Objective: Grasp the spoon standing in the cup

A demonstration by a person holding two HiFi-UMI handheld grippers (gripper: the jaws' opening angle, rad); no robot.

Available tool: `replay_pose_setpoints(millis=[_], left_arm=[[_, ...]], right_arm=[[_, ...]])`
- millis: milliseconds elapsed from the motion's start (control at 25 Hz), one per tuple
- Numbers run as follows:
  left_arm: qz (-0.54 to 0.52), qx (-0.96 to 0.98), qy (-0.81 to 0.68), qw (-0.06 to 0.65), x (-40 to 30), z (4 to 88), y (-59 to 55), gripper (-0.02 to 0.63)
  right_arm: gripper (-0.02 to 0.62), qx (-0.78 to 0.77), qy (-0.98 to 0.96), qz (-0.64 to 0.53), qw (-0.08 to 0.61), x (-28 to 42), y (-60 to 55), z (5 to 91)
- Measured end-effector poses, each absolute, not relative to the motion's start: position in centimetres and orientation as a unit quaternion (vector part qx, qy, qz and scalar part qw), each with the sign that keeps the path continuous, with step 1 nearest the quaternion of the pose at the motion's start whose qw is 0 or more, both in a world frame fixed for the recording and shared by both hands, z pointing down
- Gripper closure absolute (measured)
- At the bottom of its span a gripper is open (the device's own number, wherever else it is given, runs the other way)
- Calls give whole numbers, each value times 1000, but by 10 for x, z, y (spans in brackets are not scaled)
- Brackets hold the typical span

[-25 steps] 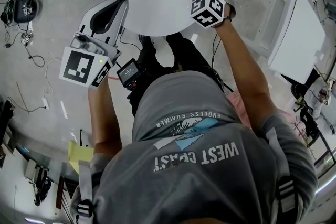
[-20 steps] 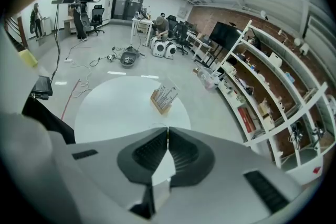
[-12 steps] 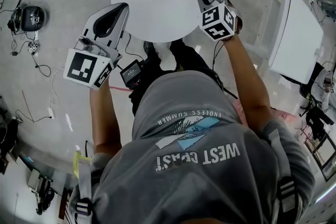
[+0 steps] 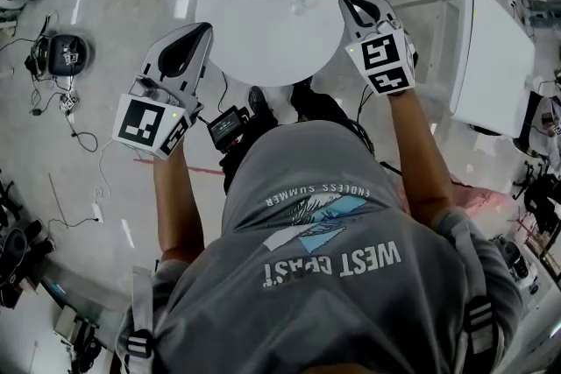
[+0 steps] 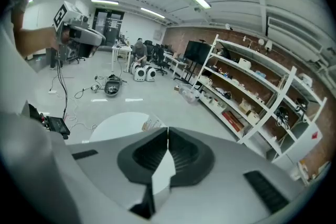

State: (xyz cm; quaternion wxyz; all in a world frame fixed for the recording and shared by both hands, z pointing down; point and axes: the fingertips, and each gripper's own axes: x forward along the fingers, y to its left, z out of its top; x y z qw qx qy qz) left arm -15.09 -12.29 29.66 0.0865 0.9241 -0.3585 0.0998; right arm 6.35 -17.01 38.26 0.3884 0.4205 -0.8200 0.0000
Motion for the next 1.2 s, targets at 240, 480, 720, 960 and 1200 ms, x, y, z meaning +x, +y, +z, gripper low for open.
replay_pose_setpoints(millis=[240, 480, 720, 960, 1200], left_arm=[[99, 929, -349, 76, -151, 285, -115, 603], [98, 934, -339, 60, -153, 278, -116, 601], [98, 935, -335, 56, -153, 278, -116, 601], [102, 938, -327, 48, -152, 278, -116, 603], [100, 940, -323, 38, -148, 269, -110, 603]], right_arm=[[589, 452, -833, 22, 318, 69, -152, 332], [589, 474, -843, 36, 251, 72, -140, 292], [591, 483, -852, 38, 201, 75, -129, 261], [591, 497, -849, 24, 180, 81, -116, 240], [591, 507, -845, 19, 170, 88, -104, 229]])
